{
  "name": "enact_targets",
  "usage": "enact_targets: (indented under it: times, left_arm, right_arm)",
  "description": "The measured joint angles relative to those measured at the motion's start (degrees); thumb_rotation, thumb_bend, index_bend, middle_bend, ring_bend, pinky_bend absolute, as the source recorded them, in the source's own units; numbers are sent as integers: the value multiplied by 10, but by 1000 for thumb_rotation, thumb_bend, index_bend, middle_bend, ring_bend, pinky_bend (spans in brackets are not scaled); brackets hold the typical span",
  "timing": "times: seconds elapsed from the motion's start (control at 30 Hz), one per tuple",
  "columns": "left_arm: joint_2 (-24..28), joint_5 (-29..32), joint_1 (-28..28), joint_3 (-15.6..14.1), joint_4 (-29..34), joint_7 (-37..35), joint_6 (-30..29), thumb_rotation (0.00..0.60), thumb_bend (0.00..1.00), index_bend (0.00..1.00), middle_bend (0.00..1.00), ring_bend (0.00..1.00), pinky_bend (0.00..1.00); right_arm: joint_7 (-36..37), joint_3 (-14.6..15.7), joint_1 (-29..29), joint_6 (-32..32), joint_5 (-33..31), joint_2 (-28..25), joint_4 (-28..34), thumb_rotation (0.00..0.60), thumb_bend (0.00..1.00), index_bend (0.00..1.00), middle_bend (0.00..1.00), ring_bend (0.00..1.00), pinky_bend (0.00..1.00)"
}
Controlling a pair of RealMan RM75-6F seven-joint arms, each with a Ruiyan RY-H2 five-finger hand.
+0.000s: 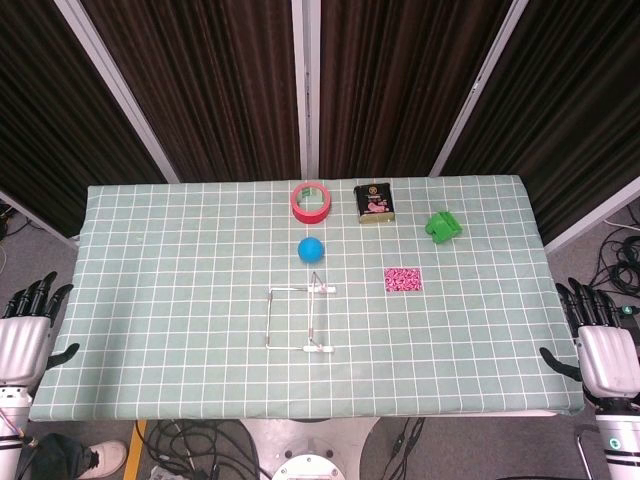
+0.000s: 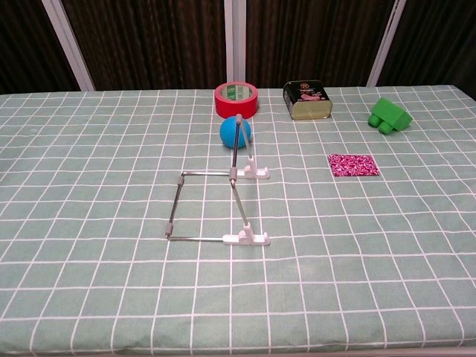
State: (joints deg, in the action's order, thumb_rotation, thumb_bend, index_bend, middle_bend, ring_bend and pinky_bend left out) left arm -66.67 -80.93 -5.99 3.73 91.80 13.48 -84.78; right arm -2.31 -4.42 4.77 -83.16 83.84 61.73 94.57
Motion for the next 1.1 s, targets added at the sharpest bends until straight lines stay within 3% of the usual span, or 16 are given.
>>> enact_targets:
  times: [0.67, 0.8, 0.93, 1.1]
  left_arm:
    - [-1, -5, 2, 3, -2, -4, -7, 600, 81, 215, 156, 125, 186]
    - [-1, -2, 2, 4, -2, -9, -5, 600, 80, 217, 161, 126, 186]
    - [-4, -2, 2, 3, -6, -11, -3, 600, 80, 218, 163, 132, 186]
    - [-3, 0, 2, 3, -8, -13, -2, 600, 80, 218, 162, 132, 186]
  right_arm:
    - [14, -2, 10, 2, 17, 3, -2, 582, 93, 13, 0, 0, 0]
    - [10, -7, 28, 30, 7, 9, -3, 497, 201, 104, 0, 0, 0]
    - [12, -18, 61, 84, -7, 23, -10, 356, 377, 179, 0, 0, 0]
    - [14, -39, 127, 175, -38, 58, -39, 249, 435, 203, 0, 0, 0]
